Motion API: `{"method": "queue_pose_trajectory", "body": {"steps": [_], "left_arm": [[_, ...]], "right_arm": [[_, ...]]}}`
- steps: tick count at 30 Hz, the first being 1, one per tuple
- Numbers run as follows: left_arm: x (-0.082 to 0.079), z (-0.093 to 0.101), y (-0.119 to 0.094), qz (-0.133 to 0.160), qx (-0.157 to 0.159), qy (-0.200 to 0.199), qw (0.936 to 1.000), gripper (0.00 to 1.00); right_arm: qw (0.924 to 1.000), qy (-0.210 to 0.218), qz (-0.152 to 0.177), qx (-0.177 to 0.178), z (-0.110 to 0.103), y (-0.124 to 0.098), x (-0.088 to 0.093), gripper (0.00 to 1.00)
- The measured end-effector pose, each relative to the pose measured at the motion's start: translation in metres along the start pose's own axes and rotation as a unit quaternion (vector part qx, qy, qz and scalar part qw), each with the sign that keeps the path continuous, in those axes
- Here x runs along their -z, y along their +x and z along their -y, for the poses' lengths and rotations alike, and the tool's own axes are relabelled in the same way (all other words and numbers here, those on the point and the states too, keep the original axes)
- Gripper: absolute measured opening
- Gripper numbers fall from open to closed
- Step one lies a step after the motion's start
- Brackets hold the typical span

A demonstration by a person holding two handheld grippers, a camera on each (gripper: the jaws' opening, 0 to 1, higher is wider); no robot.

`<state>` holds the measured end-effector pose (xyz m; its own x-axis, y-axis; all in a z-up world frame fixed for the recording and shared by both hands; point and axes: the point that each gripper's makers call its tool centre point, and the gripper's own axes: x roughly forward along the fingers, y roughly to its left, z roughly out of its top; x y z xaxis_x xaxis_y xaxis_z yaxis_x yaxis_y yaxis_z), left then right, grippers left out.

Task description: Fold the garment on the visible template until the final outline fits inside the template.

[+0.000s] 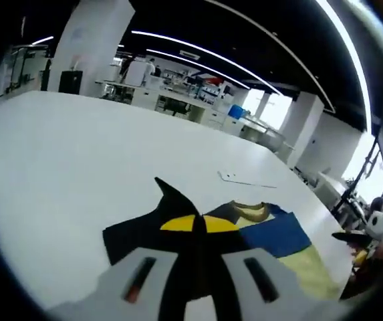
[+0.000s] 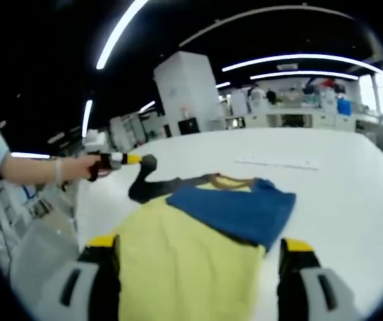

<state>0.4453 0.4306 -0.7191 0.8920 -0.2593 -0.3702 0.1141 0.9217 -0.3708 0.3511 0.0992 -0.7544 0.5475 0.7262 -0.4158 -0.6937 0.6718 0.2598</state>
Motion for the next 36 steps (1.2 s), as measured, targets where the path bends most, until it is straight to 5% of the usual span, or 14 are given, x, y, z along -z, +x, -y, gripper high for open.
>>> {"method": "queue_pose_trajectory", "body": {"steps": [11, 26, 36], "left_arm": [[0.002, 0.078, 0.039, -0.005, 0.080, -0.003, 0.9968, 0.00], [0.022, 0.182, 0.092, -0.041, 0.171, 0.004, 0.9844, 0.00], [0.053, 0.242, 0.120, -0.074, 0.220, 0.016, 0.9725, 0.00]], "right_arm": [[0.9999, 0.014, 0.006, -0.002, 0.000, 0.003, 0.004, 0.99], [0.9996, 0.029, 0.003, 0.007, 0.011, -0.005, 0.012, 0.99], [0.9992, 0.038, -0.001, 0.016, 0.019, -0.011, 0.019, 0.96]]}}
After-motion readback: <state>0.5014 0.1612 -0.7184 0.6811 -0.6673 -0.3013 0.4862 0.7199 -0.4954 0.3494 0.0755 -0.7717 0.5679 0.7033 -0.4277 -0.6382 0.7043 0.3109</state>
